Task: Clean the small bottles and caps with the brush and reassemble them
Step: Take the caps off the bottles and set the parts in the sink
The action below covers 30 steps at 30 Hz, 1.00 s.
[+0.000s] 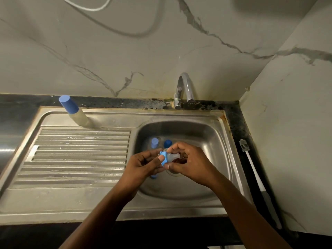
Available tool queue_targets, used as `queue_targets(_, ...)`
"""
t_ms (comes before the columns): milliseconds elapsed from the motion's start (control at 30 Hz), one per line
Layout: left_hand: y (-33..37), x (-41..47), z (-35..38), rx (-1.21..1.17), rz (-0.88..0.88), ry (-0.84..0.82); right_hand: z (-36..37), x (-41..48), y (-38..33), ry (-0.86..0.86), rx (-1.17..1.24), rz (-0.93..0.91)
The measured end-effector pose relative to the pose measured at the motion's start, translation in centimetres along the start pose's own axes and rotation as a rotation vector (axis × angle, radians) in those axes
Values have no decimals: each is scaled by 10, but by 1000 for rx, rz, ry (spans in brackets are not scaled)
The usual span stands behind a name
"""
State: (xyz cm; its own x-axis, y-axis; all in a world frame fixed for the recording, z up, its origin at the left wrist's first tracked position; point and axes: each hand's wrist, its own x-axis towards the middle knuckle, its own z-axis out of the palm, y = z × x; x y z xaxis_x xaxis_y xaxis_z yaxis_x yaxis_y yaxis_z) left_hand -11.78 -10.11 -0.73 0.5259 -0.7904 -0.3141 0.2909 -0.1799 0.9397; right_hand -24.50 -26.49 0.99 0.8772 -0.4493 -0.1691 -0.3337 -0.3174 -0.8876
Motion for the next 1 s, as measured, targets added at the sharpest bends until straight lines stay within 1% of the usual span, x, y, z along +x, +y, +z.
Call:
queue_targets(167,3,-6,-14,-75,-3,10,9,1,-12,14,77,-13)
queue_targets(333,8,-11,-21,-127,2,67,19,2,-20,77,134,-31)
queue_targets(500,12,-17,-29,-121,-3,80,35,-1,-20,134,238,-58)
queue_targets(700,22,-18,-38,-58,21,60,49,-6,-23,118,180,-110)
queue_targets(867,26,-15,-40,-41,51,71,57,-6,-26,170,202,-117)
queue_targets(1000,29,-11,-40,-73,65,92,60,-6,-26,204,214,-84)
